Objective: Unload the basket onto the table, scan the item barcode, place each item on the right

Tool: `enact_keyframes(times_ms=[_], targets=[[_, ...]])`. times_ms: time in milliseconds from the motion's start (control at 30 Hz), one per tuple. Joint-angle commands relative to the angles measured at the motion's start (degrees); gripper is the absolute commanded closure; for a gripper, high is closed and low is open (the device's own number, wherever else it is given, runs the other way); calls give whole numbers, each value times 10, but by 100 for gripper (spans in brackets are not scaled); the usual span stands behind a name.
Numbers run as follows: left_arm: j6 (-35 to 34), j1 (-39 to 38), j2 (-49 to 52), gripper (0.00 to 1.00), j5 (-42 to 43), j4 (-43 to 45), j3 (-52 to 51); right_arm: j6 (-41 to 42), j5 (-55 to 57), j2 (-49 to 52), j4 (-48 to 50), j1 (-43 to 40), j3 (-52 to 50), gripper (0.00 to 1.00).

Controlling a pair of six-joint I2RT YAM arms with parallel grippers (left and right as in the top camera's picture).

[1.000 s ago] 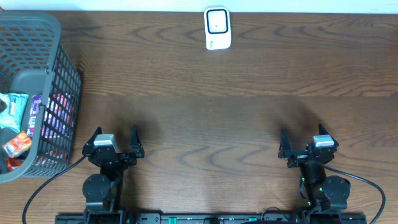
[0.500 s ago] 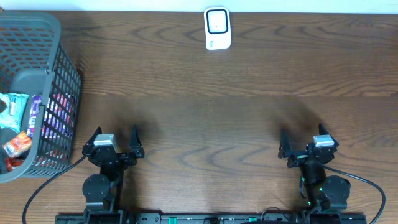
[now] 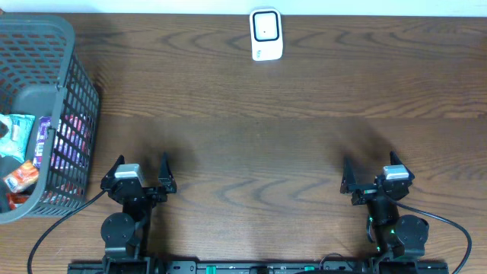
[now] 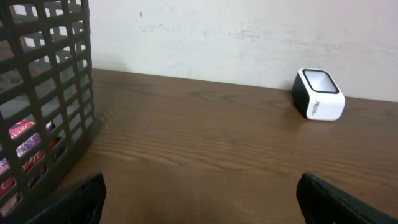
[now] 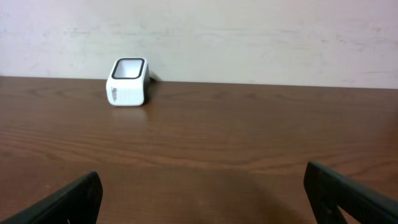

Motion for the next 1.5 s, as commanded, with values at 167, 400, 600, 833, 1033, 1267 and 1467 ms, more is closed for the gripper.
enact_keyframes(times_ms=[167, 400, 600, 833, 1033, 1267, 1467], targets=[[10, 2, -3, 2, -7, -26, -6, -7, 3, 2, -2, -7, -1, 1], [10, 2, -3, 2, -7, -26, -6, -7, 3, 2, -2, -7, -1, 1], [10, 2, -3, 2, -7, -26, -6, -7, 3, 2, -2, -7, -1, 1], [-82, 2, -3, 2, 80, -15, -5, -7, 3, 2, -2, -7, -1, 1], [-158, 2, -3, 2, 233, 73, -5, -7, 3, 2, -2, -7, -1, 1], [-221, 2, -3, 2, 349, 318, 26, -7, 3, 2, -2, -7, -1, 1], [-189, 3, 25, 2, 256, 316, 146, -7, 3, 2, -2, -7, -1, 1]])
